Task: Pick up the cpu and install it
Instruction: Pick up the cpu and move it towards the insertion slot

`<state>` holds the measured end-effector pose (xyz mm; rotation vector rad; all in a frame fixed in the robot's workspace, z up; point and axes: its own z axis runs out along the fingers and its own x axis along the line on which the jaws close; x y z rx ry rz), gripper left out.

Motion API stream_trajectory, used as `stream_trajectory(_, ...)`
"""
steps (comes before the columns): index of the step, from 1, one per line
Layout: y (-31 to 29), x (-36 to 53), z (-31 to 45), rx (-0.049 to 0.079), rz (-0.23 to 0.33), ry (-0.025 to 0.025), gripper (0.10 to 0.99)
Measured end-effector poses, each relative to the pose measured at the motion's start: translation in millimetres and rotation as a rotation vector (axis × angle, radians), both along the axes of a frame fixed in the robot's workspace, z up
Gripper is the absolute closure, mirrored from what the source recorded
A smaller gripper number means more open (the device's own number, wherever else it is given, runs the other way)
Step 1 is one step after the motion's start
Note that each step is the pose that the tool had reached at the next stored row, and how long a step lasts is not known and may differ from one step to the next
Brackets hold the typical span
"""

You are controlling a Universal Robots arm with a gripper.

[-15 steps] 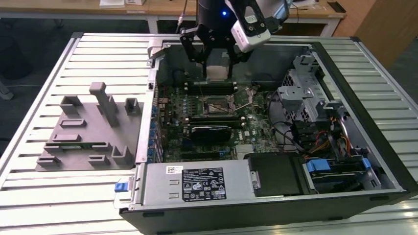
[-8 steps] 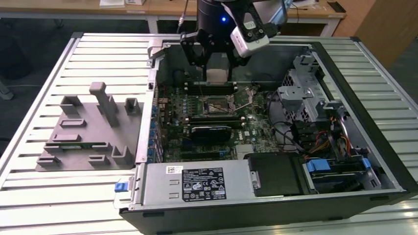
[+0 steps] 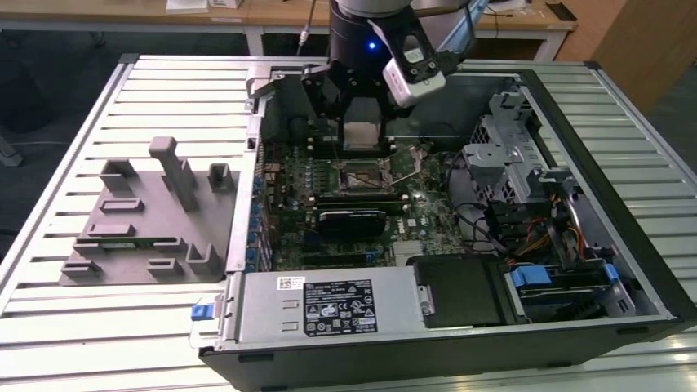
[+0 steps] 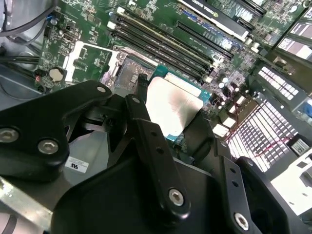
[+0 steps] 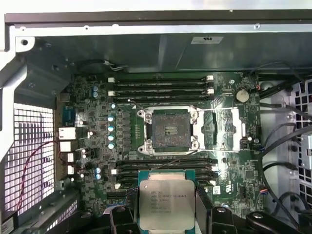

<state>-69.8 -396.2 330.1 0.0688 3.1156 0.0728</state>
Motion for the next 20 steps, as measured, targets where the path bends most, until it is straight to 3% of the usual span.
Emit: stream_trajectory(20,-0.1,0.6,-34.8,0.000,0.000,0.0001,0.545)
